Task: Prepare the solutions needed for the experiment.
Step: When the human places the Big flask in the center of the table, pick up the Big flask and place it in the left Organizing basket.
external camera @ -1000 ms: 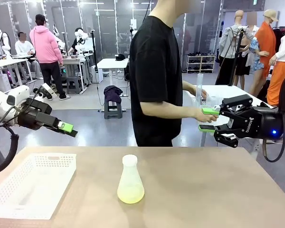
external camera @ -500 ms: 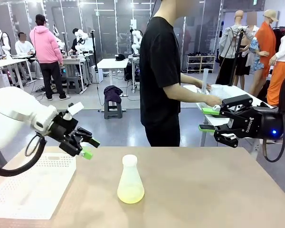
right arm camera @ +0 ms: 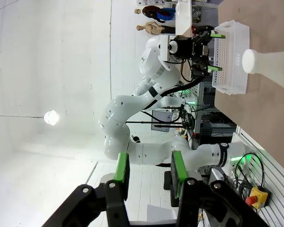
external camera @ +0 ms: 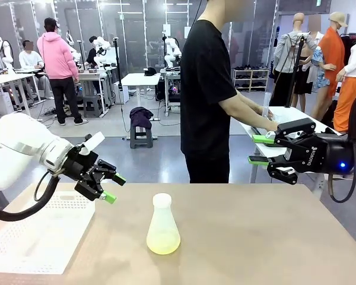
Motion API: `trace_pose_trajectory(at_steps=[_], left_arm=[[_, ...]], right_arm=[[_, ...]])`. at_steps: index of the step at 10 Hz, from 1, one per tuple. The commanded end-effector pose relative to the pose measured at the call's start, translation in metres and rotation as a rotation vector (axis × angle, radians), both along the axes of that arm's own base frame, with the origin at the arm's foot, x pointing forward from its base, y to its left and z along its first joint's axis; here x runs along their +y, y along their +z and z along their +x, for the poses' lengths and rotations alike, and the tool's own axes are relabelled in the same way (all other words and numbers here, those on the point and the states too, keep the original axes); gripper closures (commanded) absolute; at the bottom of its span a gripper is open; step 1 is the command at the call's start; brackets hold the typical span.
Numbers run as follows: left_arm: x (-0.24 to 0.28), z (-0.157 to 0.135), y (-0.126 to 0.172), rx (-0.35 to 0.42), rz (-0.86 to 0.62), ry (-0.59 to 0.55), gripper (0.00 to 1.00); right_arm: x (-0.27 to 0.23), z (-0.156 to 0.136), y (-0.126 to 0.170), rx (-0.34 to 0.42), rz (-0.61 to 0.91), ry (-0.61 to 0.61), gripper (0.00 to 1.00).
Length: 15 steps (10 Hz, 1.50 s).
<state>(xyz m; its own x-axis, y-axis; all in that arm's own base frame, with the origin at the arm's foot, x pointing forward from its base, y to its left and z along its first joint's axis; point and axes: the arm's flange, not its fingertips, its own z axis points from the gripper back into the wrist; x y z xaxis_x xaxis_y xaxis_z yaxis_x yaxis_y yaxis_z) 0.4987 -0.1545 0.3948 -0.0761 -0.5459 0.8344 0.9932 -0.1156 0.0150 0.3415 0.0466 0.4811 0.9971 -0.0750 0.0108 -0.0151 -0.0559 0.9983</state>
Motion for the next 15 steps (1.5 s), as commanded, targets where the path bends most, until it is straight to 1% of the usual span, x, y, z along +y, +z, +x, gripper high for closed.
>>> trace_pose_trajectory(at_steps=[1,2,3,4,5,7,9,10,11,13,15], left_arm=[[-0.002,-0.001,0.006,0.017,0.005,0.0,0.0],[0.0,0.0,0.0,0.0,0.0,0.0,0.0],[-0.004,0.005,-0.01,-0.026,0.007,-0.05,0.0],[-0.005,0.003,-0.01,-0.087,-0.051,-0.119,0.0],[-0.009,-0.002,-0.012,-0.128,-0.065,-0.195,0.0],[-0.023,-0.005,-0.023,-0.156,-0.107,-0.275,0.0],[-0.038,-0.011,-0.029,-0.077,-0.135,-0.208,0.0],[-0.043,-0.017,-0.03,-0.05,-0.119,-0.126,0.0],[-0.047,-0.02,-0.034,-0.011,-0.122,-0.086,0.0],[-0.053,-0.023,-0.045,0.039,-0.117,-0.061,0.0],[-0.062,-0.025,-0.056,0.063,-0.13,-0.073,0.0]], right_arm=[[0.0,0.001,0.002,-0.003,0.013,-0.006,0.53],[0.0,0.001,0.002,-0.003,0.013,-0.006,0.53],[0.0,0.001,0.002,-0.003,0.013,-0.006,0.53],[0.0,0.001,0.002,-0.003,0.013,-0.006,0.53],[0.0,0.001,0.002,-0.003,0.013,-0.006,0.53],[0.0,0.001,0.002,-0.003,0.013,-0.006,0.53],[0.0,0.001,0.002,-0.003,0.013,-0.006,0.53],[0.0,0.001,0.002,-0.003,0.013,-0.006,0.53],[0.0,0.001,0.002,-0.003,0.013,-0.006,0.53],[0.0,0.001,0.002,-0.003,0.013,-0.006,0.53],[0.0,0.001,0.002,-0.003,0.013,-0.006,0.53]])
